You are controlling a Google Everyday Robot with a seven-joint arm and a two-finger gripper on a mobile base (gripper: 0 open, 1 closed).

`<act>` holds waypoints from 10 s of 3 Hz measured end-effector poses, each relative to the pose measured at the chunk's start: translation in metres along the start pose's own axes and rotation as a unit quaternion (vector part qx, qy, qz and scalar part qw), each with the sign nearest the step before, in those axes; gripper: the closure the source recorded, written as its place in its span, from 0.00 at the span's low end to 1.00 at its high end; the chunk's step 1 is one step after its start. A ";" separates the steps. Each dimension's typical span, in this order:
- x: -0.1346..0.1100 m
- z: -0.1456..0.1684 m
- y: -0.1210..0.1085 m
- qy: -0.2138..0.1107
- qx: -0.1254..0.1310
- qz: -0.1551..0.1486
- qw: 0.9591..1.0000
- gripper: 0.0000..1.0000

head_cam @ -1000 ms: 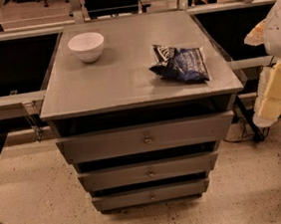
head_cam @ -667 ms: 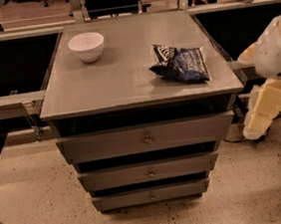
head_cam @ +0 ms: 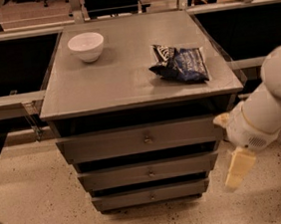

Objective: Open middle drawer

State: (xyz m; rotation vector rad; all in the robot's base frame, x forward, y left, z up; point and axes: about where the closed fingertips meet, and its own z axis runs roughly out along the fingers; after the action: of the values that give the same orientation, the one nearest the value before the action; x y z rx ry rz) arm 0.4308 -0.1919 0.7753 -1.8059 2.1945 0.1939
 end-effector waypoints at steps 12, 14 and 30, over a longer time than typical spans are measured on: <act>0.013 0.267 0.017 -0.016 0.045 -0.213 0.976 0.00; 0.023 0.340 0.002 -0.042 0.032 -0.225 0.973 0.00; 0.018 0.387 -0.090 -0.007 0.013 -0.246 0.969 0.16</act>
Offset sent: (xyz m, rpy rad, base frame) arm -0.0084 0.0007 -0.0250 -0.0338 0.0271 0.0047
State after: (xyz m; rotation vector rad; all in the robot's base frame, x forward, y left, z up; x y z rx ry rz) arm 0.5692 -0.1169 0.4101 -2.2528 1.6581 0.0673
